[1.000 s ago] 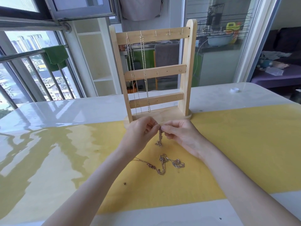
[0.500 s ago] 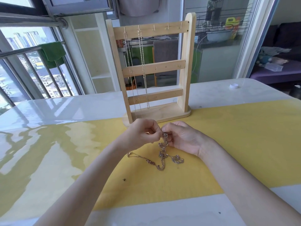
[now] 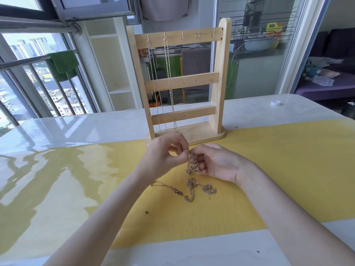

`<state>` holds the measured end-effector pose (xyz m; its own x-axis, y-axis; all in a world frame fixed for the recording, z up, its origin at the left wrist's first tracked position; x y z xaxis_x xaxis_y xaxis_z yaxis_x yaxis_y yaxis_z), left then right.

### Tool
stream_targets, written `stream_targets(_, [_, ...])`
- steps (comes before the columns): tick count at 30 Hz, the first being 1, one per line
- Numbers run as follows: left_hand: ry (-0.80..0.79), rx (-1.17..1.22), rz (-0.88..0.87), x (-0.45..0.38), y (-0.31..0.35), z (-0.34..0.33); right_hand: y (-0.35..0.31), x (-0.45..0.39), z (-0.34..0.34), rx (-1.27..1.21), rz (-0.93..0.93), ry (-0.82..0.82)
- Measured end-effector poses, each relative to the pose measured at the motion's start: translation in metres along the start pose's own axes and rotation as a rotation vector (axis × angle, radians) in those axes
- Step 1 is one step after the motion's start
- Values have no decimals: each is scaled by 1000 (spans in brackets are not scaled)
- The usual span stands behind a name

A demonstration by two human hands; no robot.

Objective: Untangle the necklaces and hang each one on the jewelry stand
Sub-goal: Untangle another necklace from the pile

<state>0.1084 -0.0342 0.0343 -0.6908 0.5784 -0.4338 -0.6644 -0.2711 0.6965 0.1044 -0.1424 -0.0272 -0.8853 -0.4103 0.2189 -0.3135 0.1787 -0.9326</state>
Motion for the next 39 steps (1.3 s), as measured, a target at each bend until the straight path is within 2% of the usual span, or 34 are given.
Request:
stream_targets(3, [103,-45,-50,1,9,1,-4,1,0,-21,4,14])
stream_targets(6, [120,56,94,0,-3,2,-10,1,4,0,83,25])
stream_targets(9, [60,82,235,3,-21,-1,-16,0,17,92,237,169])
stream_targets(11, [70,132,276,4,-25,0,-23,3,20,192,317,238])
stream_targets(14, [79,167,315,3,-28,1,-26,3,15,296,349,250])
stream_targets(22, [54,33,294,3,-24,0,-23,4,12,401,299,238])
stream_targets(30, [-117,-220,191,0,-19,-7,-20,7,12,441,217,160])
stream_targets(35, [-232,-183,248,2,-19,-11,-23,9,8,510,188,123])
stream_targets(39, [-346,-143,357,4,-23,-22,-19,7,5,618,136,163])
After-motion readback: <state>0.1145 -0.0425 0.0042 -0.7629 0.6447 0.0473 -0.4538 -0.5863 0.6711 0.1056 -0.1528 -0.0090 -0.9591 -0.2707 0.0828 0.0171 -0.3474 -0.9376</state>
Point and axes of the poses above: each hand's wrist, its own x-axis away from the middle knuckle, its own z-axis out of the back of the hand, y = z × x, the point moved 7 cm from there along -x, towards the middle knuckle, and after that the axes turned 5 degrees about -y, right-handed, at the moved point
